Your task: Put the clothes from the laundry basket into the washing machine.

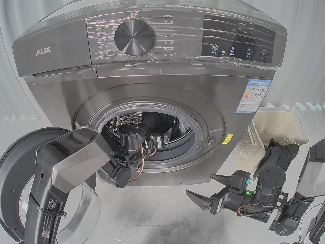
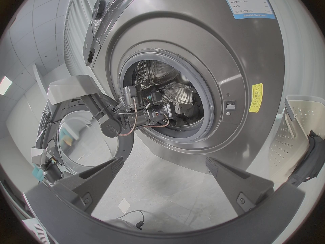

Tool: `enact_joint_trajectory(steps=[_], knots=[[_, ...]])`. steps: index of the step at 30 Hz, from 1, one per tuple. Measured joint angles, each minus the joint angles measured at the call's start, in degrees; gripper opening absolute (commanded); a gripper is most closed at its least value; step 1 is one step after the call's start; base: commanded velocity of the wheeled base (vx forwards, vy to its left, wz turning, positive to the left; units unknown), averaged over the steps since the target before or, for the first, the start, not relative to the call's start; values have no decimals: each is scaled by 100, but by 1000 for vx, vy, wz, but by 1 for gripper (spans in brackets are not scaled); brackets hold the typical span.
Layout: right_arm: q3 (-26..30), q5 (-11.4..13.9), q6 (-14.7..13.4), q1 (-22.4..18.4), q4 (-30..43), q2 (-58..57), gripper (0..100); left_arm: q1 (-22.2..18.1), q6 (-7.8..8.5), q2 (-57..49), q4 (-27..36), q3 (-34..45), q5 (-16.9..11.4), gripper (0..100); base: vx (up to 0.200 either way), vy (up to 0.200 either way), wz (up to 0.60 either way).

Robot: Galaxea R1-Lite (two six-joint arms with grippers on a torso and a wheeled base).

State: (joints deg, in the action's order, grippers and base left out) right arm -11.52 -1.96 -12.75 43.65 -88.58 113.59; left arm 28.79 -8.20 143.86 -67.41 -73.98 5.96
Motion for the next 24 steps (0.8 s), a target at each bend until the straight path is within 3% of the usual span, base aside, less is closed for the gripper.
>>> enact_joint_trajectory(steps=[5,15,16,24], knots=[[0,0,0,4,0,22,100,-41,229,13,49,191,-2,100,0,0,0],[0,0,0,6,1,44,100,-138,262,143,93,229,-63,100,0,0,0],[0,0,0,6,0,46,100,-145,263,158,99,224,-68,0,0,0,0],[0,5,0,4,0,57,100,-165,317,339,115,95,-72,0,0,0,0]])
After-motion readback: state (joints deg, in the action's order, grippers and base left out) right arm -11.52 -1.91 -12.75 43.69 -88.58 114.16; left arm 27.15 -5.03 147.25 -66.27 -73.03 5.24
